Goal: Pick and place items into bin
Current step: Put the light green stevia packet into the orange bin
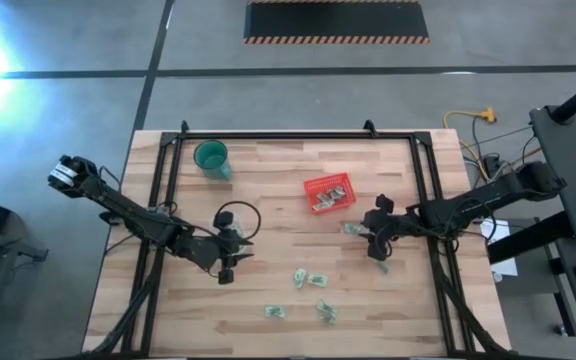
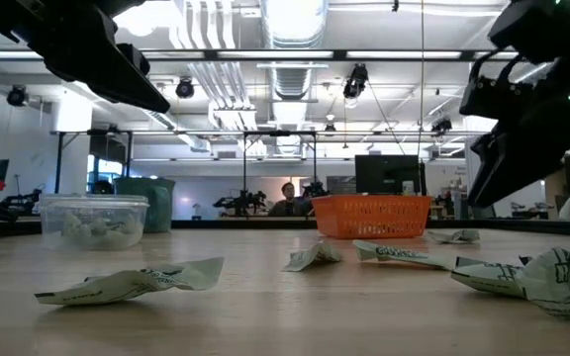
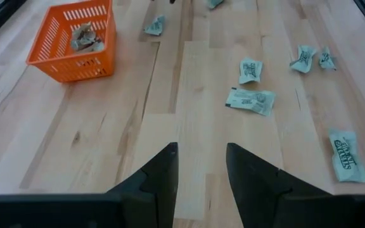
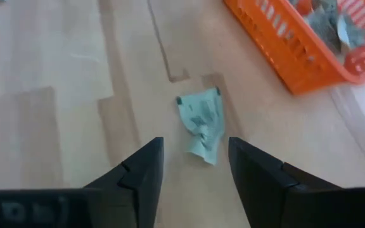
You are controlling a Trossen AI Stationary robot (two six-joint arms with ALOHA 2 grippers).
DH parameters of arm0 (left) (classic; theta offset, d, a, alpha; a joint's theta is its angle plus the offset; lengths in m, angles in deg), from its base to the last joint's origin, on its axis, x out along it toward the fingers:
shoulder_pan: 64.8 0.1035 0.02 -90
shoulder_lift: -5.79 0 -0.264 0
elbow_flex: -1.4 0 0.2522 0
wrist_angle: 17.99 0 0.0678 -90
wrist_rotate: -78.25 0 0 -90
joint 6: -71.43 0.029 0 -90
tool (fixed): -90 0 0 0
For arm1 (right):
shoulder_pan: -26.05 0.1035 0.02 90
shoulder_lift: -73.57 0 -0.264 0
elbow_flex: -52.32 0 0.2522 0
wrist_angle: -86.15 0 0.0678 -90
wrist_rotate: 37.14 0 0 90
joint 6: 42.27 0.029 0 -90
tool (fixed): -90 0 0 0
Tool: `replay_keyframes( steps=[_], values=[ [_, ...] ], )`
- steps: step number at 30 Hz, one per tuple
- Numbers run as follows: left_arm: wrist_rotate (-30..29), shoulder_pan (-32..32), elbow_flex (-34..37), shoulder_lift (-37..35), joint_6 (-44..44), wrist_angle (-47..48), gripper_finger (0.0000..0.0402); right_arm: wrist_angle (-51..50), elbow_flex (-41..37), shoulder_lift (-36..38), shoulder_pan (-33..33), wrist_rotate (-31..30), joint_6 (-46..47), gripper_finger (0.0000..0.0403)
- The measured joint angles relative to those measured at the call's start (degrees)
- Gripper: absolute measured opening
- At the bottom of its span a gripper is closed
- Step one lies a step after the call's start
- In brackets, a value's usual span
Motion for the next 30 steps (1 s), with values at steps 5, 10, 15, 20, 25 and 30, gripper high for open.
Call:
replay_keyframes(
  steps=[5, 10, 15, 20, 25, 30],
  values=[
    [0.0, 0.0, 0.0, 0.0, 0.0, 0.0, 0.0116, 2.8, -2.2, 0.0, -2.7, 0.1, 0.1, 0.0173],
    [0.0, 0.0, 0.0, 0.0, 0.0, 0.1, 0.0116, 5.4, -3.0, 0.0, -5.1, 0.9, 0.0, 0.0172],
    [0.0, 0.0, 0.0, 0.0, 0.0, 0.1, 0.0116, 8.3, -4.3, 0.0, -5.4, 2.8, -0.2, 0.0174],
    [0.0, 0.0, 0.0, 0.0, 0.0, 0.1, 0.0116, 10.6, -6.3, 0.0, -5.4, 3.8, -0.7, 0.0171],
    [0.0, 0.0, 0.0, 0.0, 0.0, 0.1, 0.0116, 11.5, -6.5, 0.0, -5.4, 3.7, -0.8, 0.0173],
    [0.0, 0.0, 0.0, 0.0, 0.0, 0.1, 0.0116, 12.8, -6.5, -0.5, -5.4, 3.7, -2.2, 0.0172]
  ],
)
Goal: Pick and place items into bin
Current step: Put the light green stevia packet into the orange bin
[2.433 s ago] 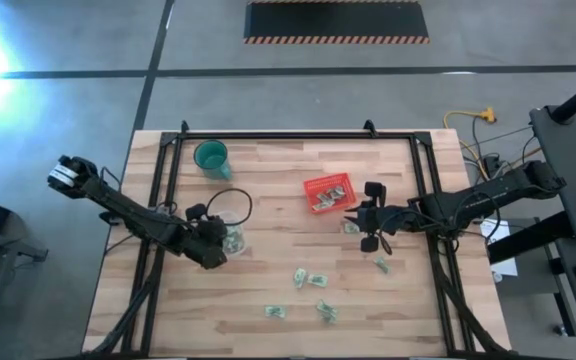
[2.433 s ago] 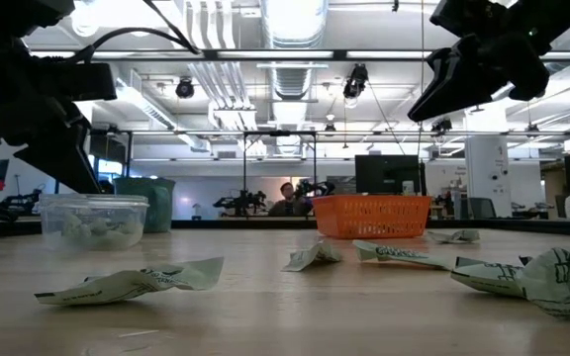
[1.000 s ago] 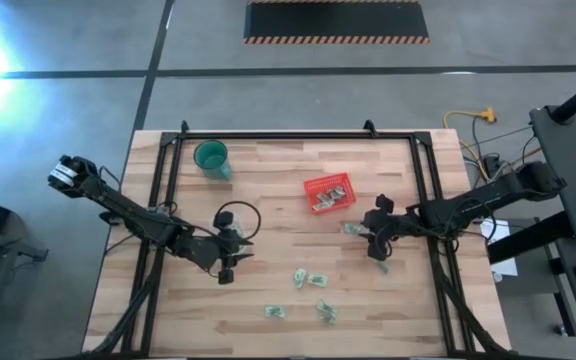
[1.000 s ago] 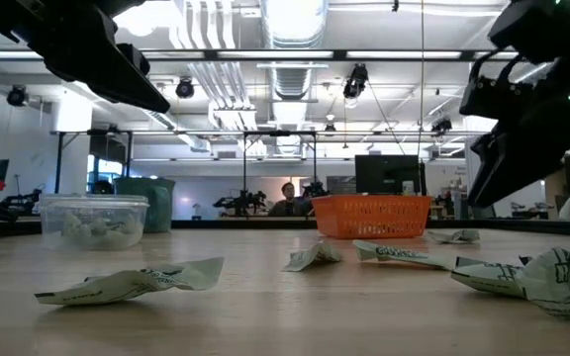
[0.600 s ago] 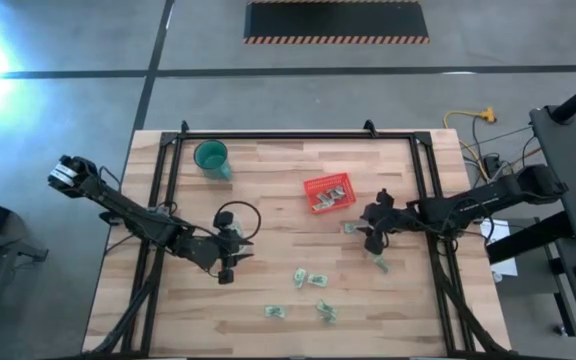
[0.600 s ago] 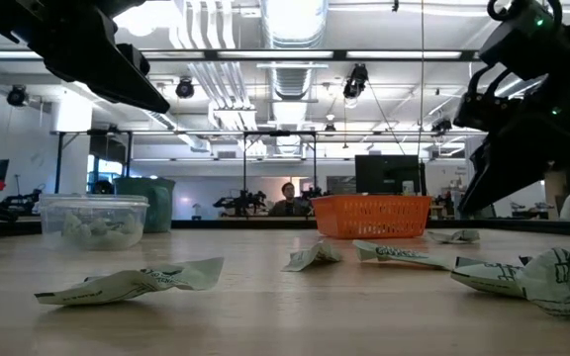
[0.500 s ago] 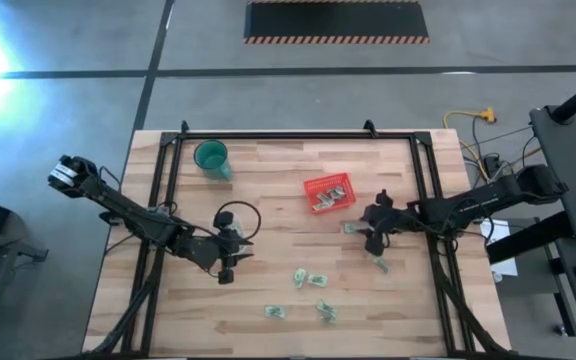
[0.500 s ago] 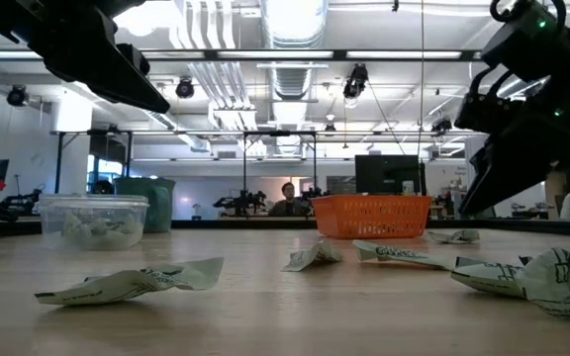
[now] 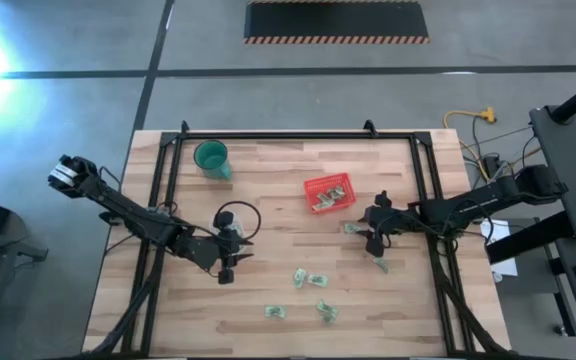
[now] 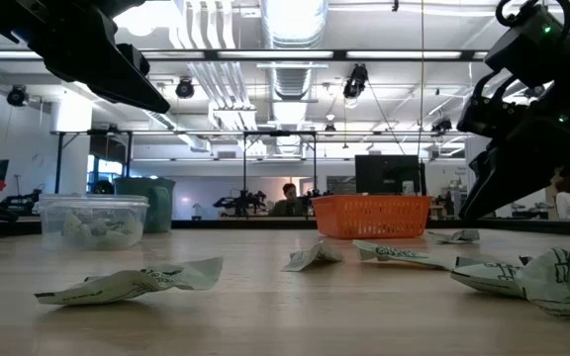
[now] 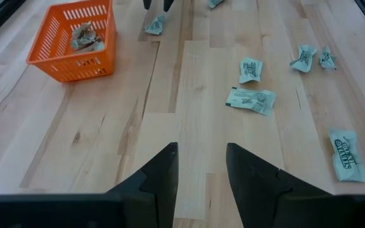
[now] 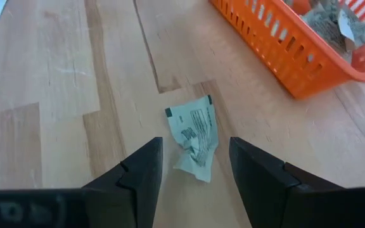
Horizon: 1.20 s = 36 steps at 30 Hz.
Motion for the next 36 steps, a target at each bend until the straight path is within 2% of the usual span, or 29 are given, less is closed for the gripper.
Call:
replay_keyframes(
  steps=[7, 14, 20, 36],
  values=[
    [0.0, 0.0, 0.0, 0.0, 0.0, 0.0, 0.0116, 4.0, 0.0, -6.2, 0.0, -1.3, -4.2, 0.0171],
    [0.0, 0.0, 0.0, 0.0, 0.0, 0.1, 0.0116, 4.7, 1.6, -12.2, 0.0, -1.6, -4.5, 0.0171],
    [0.0, 0.0, 0.0, 0.0, 0.0, 0.1, 0.0116, 4.6, 3.1, -14.4, 0.0, -1.9, -6.0, 0.0166],
    [0.1, 0.0, 0.1, 0.0, 0.0, 0.1, 0.0116, 1.2, 3.0, -11.5, 0.0, -1.3, -11.6, 0.0030]
  ],
)
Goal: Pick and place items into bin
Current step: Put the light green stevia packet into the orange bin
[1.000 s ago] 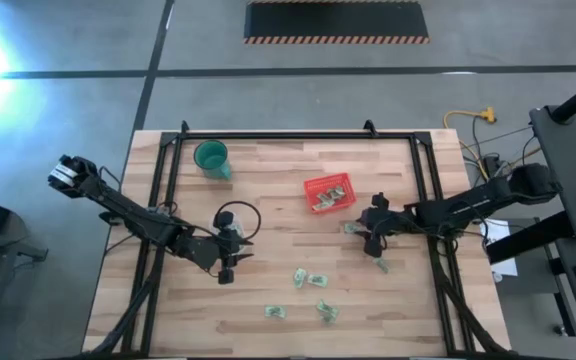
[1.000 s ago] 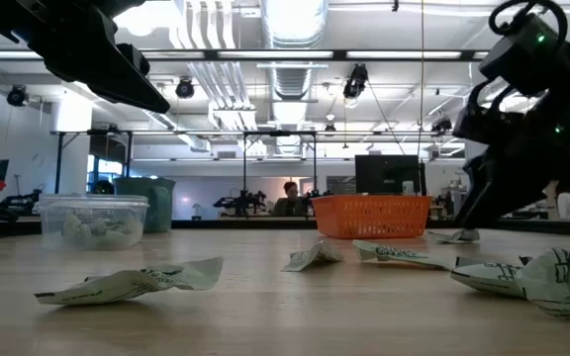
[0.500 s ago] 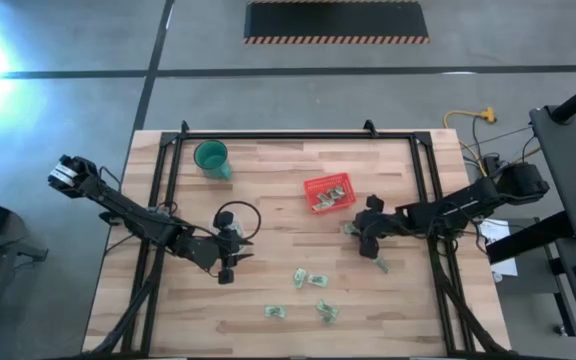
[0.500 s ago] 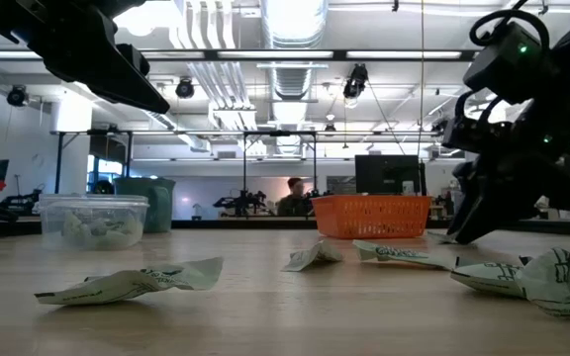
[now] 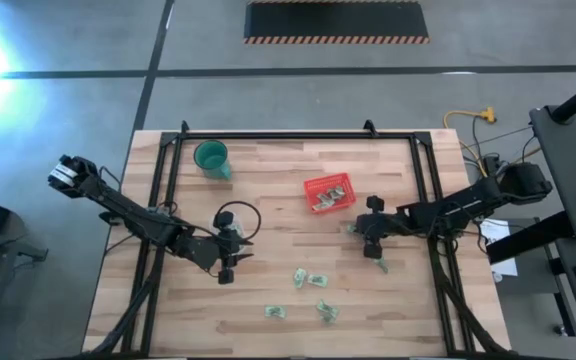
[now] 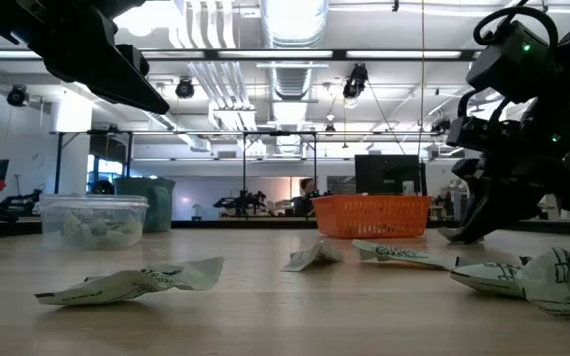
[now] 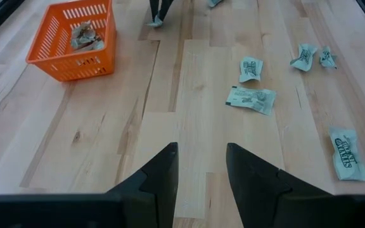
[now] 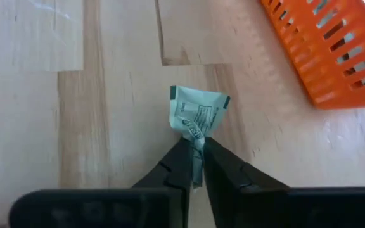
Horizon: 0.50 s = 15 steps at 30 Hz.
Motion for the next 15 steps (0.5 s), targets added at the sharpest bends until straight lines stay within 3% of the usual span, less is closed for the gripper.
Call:
replay_keyframes(
  steps=[15],
  values=[
    [0.0, 0.1, 0.0, 0.0, 1.2, 0.0, 0.0116, -1.0, -0.2, 11.2, 0.0, -0.5, -4.2, 0.0013]
  ],
)
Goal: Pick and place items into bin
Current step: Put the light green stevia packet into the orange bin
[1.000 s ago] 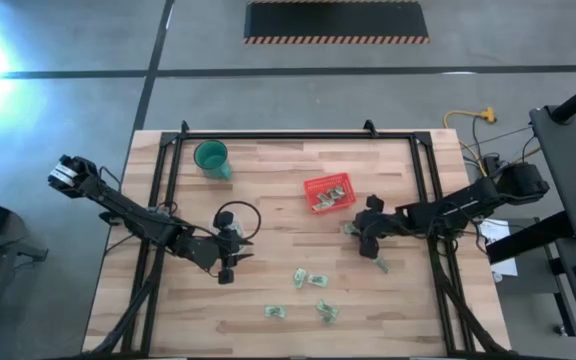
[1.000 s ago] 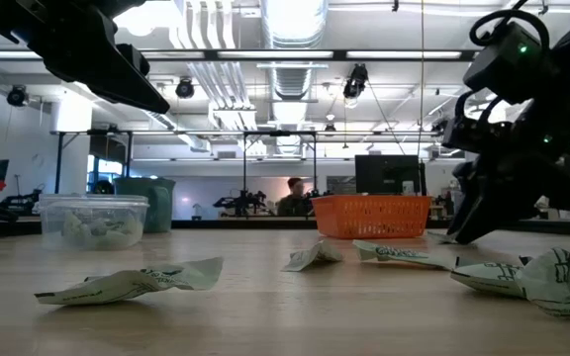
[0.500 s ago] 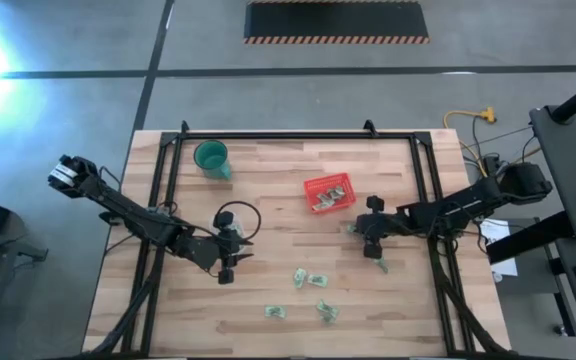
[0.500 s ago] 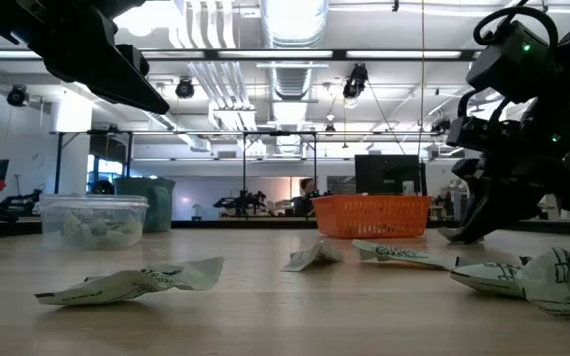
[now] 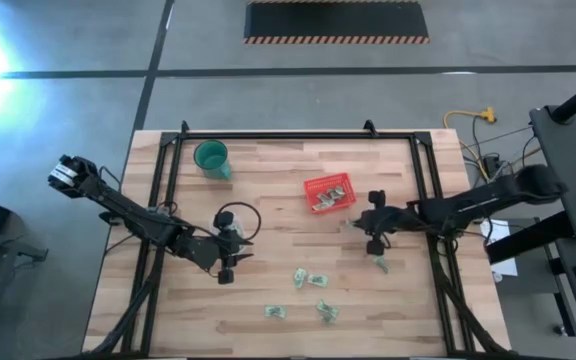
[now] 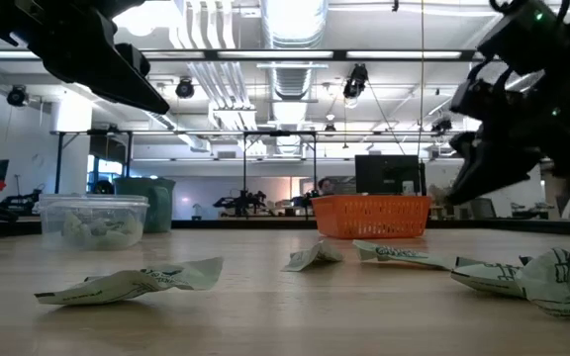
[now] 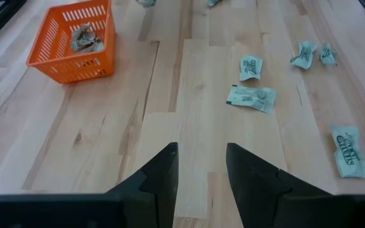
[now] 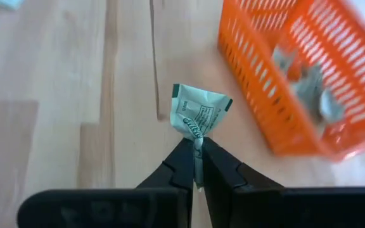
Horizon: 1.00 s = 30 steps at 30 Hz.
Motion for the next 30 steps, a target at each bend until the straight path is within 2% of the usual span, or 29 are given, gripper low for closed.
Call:
replay_keyframes(
  steps=[2, 7, 10, 17, 24, 30],
  values=[
    [0.0, 0.0, 0.0, 0.0, 0.1, -0.2, 0.0116, 0.9, 0.0, 1.7, 0.0, -0.5, -1.5, 0.0013],
    [-0.4, 0.1, 0.0, 0.0, 1.7, -1.5, 0.0116, 5.9, 0.0, 3.6, -0.1, -9.9, -7.1, 0.0013],
    [-0.5, 0.1, 0.1, 0.0, 4.5, -4.1, 0.0116, 11.5, 0.1, 3.5, -0.9, -11.5, -11.9, 0.0013],
    [-0.6, 0.1, 0.1, 0.0, 9.1, -9.0, 0.0116, 19.2, 0.2, 0.8, -8.0, -11.5, -15.3, 0.0013],
    [-0.6, 0.1, 0.2, 0.0, 9.4, -9.3, 0.0116, 25.4, 0.2, -6.4, -16.1, -4.7, -14.2, 0.0013],
    [-0.6, 0.1, 0.2, 0.0, 9.4, -9.3, 0.0116, 27.5, 1.0, -12.1, -18.4, -3.6, -13.9, 0.0013]
  ],
)
